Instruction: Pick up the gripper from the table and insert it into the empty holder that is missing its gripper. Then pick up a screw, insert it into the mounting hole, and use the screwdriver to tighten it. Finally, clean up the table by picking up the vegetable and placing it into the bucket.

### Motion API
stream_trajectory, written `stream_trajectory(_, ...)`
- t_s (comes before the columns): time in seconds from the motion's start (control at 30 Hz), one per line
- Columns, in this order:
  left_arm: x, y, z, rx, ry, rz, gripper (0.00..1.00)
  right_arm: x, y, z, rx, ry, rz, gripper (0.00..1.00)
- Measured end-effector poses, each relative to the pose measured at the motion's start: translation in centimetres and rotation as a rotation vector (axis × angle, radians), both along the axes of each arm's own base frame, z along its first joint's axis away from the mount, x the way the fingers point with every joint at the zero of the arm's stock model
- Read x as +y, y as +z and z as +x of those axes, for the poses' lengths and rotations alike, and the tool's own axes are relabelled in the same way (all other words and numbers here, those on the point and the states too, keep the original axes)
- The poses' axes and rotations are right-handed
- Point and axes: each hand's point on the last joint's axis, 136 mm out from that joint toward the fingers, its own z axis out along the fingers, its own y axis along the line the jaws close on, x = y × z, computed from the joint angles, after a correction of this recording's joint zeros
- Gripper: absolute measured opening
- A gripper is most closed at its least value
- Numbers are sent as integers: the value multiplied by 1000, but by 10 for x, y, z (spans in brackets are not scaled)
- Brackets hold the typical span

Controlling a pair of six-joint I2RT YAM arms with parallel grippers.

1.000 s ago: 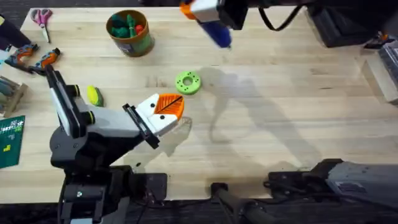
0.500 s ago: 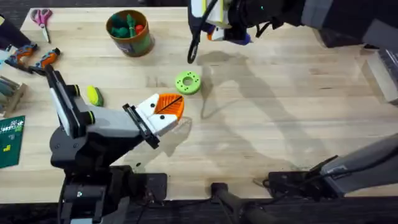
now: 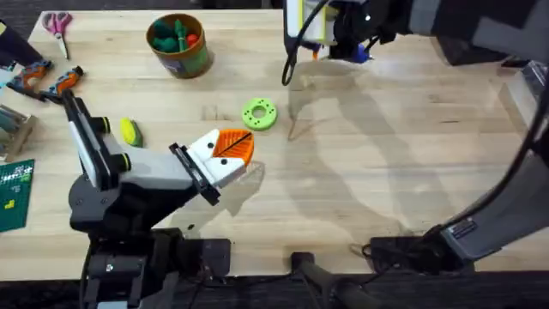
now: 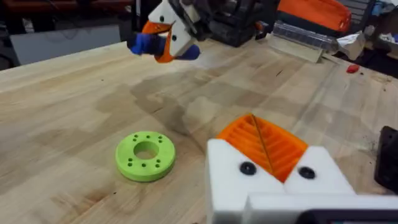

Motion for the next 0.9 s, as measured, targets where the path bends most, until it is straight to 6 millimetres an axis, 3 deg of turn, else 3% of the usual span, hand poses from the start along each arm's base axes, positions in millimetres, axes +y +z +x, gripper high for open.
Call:
stream_trajectory(0.43, 0, 0, 0, 0, 0, 0, 6, -11, -65, 2, 96, -9, -110, 27)
stream_trajectory(0.77, 0, 0, 0, 0, 0, 0, 6, -18, -71, 6, 97, -24, -137, 31)
stream_trajectory(0.9, 0, 0, 0, 0, 0, 0, 6, -20, -73, 2, 115, -21, -147, 209)
